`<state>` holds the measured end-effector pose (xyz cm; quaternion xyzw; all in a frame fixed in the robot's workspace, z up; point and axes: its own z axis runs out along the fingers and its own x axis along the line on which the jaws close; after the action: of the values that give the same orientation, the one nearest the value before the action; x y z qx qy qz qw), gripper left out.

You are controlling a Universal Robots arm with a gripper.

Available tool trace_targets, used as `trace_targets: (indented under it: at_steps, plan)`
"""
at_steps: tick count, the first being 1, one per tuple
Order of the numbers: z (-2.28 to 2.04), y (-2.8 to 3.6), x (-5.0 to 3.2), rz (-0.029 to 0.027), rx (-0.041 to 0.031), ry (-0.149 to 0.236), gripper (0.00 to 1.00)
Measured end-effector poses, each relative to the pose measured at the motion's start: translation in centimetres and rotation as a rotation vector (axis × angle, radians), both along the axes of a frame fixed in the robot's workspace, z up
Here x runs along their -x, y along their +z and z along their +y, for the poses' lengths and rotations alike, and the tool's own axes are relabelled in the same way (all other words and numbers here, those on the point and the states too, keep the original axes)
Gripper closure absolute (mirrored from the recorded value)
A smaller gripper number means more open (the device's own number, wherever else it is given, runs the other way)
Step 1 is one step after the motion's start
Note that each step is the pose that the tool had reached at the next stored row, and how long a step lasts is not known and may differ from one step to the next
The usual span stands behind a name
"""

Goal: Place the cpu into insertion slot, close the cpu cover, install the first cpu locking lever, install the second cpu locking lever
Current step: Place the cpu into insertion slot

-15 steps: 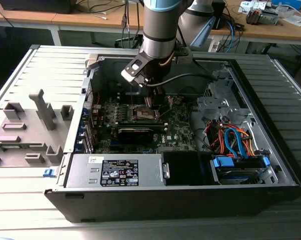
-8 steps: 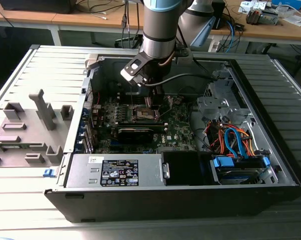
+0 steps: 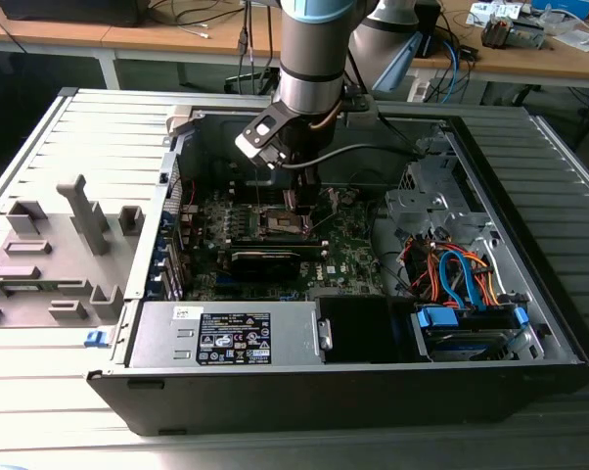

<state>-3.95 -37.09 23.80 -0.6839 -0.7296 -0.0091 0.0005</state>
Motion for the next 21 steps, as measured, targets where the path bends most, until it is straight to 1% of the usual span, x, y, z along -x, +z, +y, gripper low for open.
trace_targets:
  at_steps: [21]
  plan:
    - [0.00,-0.03,0.00,0.0000,0.0000,-0.044,0.45]
